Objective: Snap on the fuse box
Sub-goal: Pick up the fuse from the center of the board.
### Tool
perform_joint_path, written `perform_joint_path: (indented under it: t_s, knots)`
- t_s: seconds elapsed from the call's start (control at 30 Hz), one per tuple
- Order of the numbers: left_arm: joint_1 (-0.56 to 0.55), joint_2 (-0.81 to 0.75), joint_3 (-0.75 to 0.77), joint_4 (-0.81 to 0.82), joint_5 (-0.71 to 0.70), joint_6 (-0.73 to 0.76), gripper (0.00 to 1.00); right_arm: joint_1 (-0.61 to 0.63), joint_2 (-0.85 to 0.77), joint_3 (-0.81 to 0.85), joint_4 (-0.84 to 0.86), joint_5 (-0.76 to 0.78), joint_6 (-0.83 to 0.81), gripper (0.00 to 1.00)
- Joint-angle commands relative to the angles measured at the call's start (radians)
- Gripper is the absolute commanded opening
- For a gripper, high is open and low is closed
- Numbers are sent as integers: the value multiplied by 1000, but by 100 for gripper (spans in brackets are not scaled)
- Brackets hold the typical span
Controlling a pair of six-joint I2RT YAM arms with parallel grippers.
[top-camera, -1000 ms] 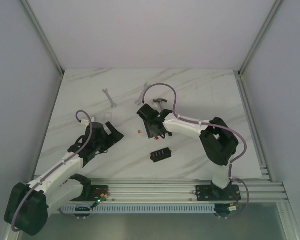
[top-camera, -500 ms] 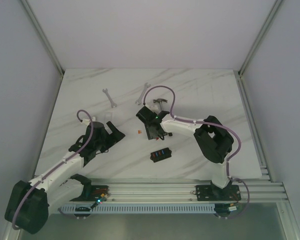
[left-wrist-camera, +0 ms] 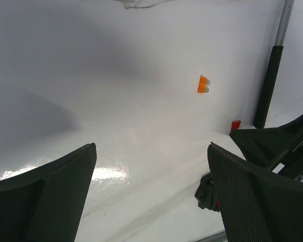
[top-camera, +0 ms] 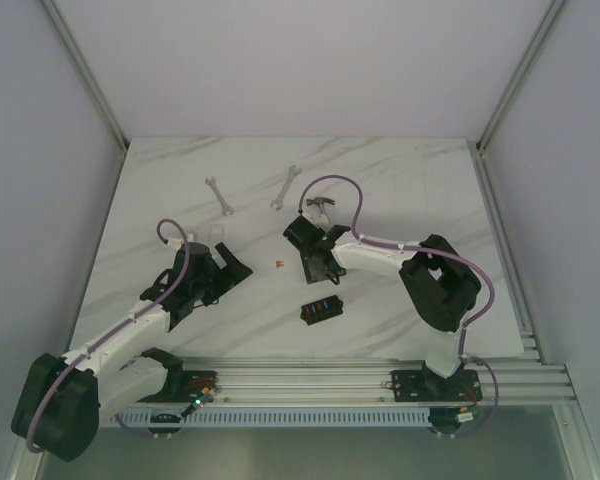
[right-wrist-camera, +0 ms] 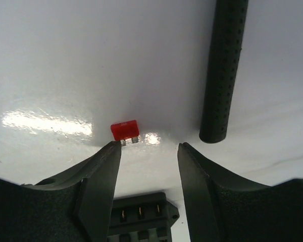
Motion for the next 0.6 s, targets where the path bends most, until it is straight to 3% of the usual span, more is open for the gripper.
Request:
perform_joint_path:
  t_s: [0.0, 0.3, 0.57]
  knots:
    - [2, 7, -3, 26, 16, -7, 100, -7, -27, -24, -67, 15, 28, 55]
    - [-2, 5, -2, 32, 25, -9, 100, -8, -4, 73, -39, -76, -61, 54]
    - [-7, 3, -6, 33, 36, -5, 100, -34, 73, 161, -112, -131, -178, 49]
